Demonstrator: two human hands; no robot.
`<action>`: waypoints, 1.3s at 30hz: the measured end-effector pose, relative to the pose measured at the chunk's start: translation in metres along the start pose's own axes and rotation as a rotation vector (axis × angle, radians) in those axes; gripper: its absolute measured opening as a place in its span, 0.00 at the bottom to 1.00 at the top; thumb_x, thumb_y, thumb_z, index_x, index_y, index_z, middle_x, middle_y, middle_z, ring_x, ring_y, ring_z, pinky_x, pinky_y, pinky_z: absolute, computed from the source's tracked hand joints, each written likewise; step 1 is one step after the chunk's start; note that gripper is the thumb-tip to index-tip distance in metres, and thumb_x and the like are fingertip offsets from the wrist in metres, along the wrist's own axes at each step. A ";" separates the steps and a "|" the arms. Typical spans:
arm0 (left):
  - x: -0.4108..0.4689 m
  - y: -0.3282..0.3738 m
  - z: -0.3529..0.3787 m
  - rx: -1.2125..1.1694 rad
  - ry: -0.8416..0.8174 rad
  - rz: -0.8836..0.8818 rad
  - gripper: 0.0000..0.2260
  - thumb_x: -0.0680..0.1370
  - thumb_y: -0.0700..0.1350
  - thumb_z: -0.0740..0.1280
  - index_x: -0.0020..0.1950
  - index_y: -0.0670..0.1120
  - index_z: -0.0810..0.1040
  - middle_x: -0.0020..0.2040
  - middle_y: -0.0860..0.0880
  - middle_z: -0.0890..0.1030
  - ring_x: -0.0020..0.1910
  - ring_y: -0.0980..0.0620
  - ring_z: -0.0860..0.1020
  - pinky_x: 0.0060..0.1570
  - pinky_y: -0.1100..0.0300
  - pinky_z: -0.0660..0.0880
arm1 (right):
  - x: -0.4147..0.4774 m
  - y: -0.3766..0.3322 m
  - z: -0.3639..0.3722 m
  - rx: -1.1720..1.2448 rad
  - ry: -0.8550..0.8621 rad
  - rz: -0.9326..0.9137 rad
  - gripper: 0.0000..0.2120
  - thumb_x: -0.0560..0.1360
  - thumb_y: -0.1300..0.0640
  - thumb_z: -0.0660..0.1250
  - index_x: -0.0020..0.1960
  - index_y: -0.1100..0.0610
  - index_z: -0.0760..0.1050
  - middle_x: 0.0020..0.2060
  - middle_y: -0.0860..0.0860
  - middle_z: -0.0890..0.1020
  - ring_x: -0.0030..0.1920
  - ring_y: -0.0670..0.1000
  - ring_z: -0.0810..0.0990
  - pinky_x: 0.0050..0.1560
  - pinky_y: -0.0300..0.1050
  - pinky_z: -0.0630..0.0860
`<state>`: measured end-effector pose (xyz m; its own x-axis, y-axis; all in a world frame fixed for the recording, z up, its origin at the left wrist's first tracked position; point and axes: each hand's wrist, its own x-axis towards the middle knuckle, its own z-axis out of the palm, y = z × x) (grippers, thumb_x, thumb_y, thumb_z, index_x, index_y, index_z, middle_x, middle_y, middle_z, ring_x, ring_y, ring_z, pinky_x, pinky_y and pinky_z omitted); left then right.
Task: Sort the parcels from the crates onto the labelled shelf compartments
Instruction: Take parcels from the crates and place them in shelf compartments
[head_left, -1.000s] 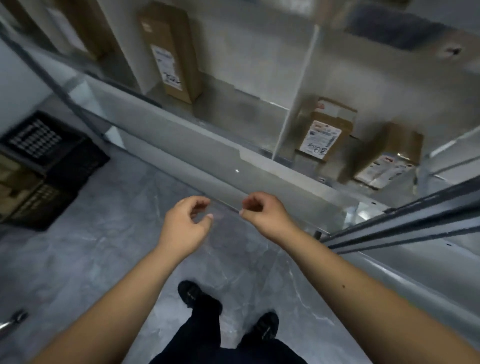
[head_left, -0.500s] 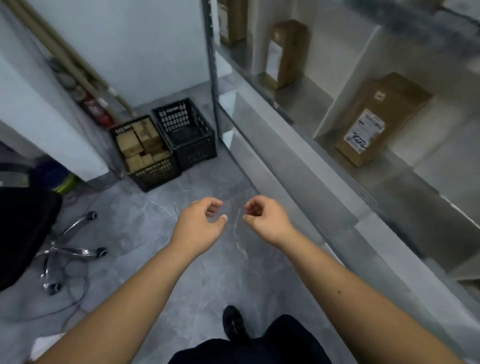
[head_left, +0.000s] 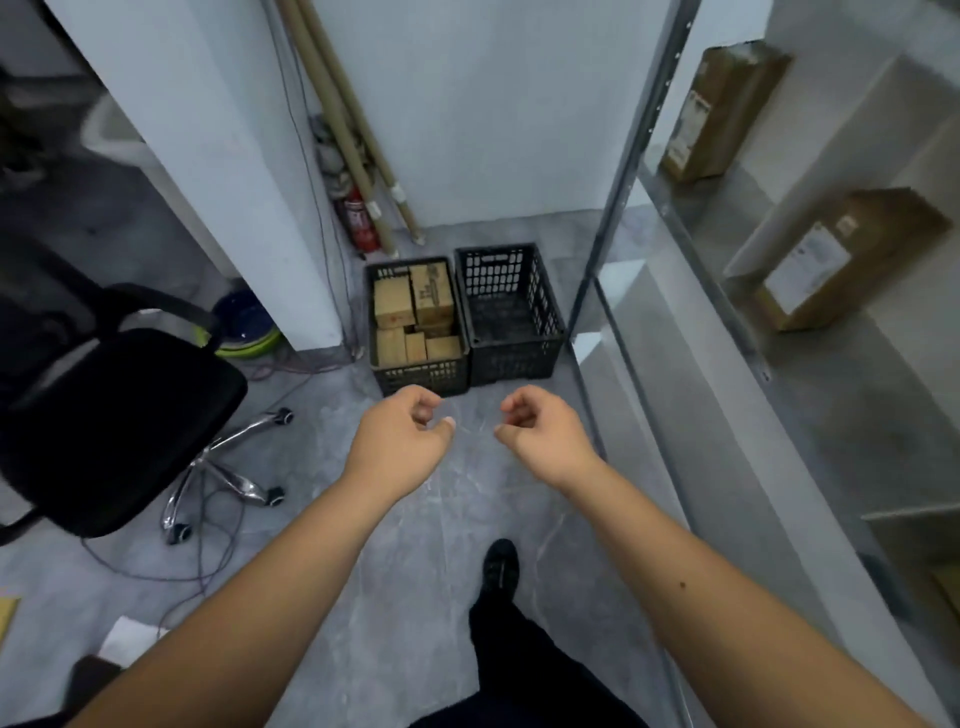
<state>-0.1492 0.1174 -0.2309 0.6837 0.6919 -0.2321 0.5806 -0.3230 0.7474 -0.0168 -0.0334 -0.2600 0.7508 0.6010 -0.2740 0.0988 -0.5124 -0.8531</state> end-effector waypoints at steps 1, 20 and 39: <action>0.020 0.004 -0.002 -0.013 0.016 -0.027 0.09 0.77 0.49 0.74 0.56 0.53 0.80 0.47 0.55 0.81 0.46 0.53 0.81 0.49 0.59 0.77 | 0.024 -0.007 -0.003 0.005 -0.009 -0.005 0.09 0.73 0.59 0.75 0.48 0.50 0.77 0.42 0.47 0.81 0.41 0.47 0.79 0.45 0.41 0.76; 0.381 0.036 -0.064 -0.097 0.077 -0.182 0.09 0.77 0.52 0.73 0.57 0.55 0.81 0.51 0.56 0.81 0.50 0.56 0.80 0.55 0.57 0.78 | 0.402 -0.123 0.009 -0.014 -0.144 0.026 0.13 0.74 0.56 0.76 0.56 0.48 0.78 0.49 0.49 0.84 0.50 0.51 0.84 0.55 0.48 0.81; 0.694 -0.004 -0.077 -0.048 -0.161 -0.314 0.16 0.78 0.53 0.73 0.65 0.52 0.81 0.60 0.54 0.82 0.59 0.54 0.79 0.61 0.56 0.76 | 0.686 -0.149 0.089 0.117 -0.075 0.347 0.11 0.73 0.57 0.76 0.53 0.51 0.79 0.48 0.49 0.83 0.49 0.52 0.83 0.54 0.52 0.81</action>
<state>0.2890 0.6491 -0.3470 0.5384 0.6407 -0.5474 0.7545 -0.0772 0.6517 0.4254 0.5097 -0.3602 0.6760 0.4499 -0.5837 -0.2311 -0.6227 -0.7476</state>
